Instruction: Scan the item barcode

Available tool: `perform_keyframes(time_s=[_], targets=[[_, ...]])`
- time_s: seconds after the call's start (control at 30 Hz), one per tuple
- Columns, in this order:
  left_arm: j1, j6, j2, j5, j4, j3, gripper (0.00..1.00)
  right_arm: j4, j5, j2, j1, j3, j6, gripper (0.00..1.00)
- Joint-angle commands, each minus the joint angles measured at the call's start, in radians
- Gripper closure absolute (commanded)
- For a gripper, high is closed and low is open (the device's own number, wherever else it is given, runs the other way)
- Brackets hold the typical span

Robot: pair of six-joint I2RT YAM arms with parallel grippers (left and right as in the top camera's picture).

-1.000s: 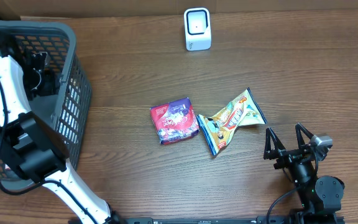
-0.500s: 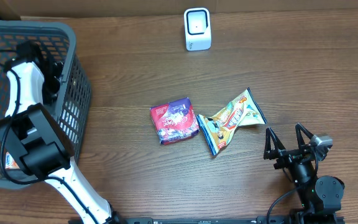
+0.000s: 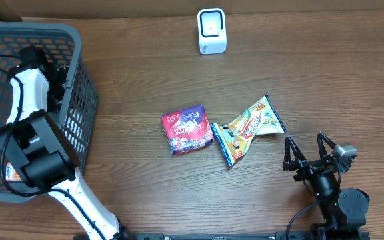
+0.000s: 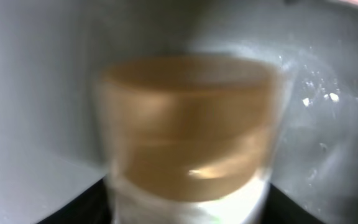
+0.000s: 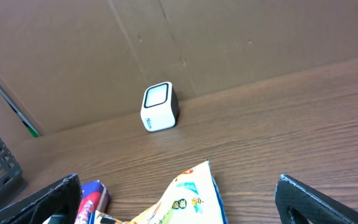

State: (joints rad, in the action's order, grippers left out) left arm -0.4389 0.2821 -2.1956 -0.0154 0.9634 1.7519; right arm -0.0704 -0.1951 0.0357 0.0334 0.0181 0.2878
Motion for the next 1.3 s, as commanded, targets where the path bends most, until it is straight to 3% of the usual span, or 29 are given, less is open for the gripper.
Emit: perform_keyframes(time_s=[0.0,0.2,0.33,0.6,1.07,1.27], targets=[[-0.001,-0.041,-0.010,-0.020,-0.026,-0.021,0.54,0.005,0.000,-0.004,0.005,-0.010,0.001,0.00],[-0.001,-0.059,-0.010,-0.021,-0.033,-0.021,0.83,0.005,0.000,-0.004,0.005,-0.010,0.001,0.00],[-0.001,-0.087,-0.009,-0.060,-0.029,-0.021,0.96,0.005,0.000,-0.004,0.005,-0.010,0.001,0.00],[-0.001,-0.109,0.045,-0.214,0.023,-0.003,0.96,0.005,0.000,-0.004,0.005,-0.010,0.001,0.00],[0.001,-0.210,0.430,-0.208,0.088,0.001,0.96,0.005,0.000,-0.004,0.005,-0.010,0.001,0.00],[0.001,-0.234,0.673,0.045,0.132,0.001,0.96,0.005,0.000,-0.004,0.005,-0.010,0.001,0.00]])
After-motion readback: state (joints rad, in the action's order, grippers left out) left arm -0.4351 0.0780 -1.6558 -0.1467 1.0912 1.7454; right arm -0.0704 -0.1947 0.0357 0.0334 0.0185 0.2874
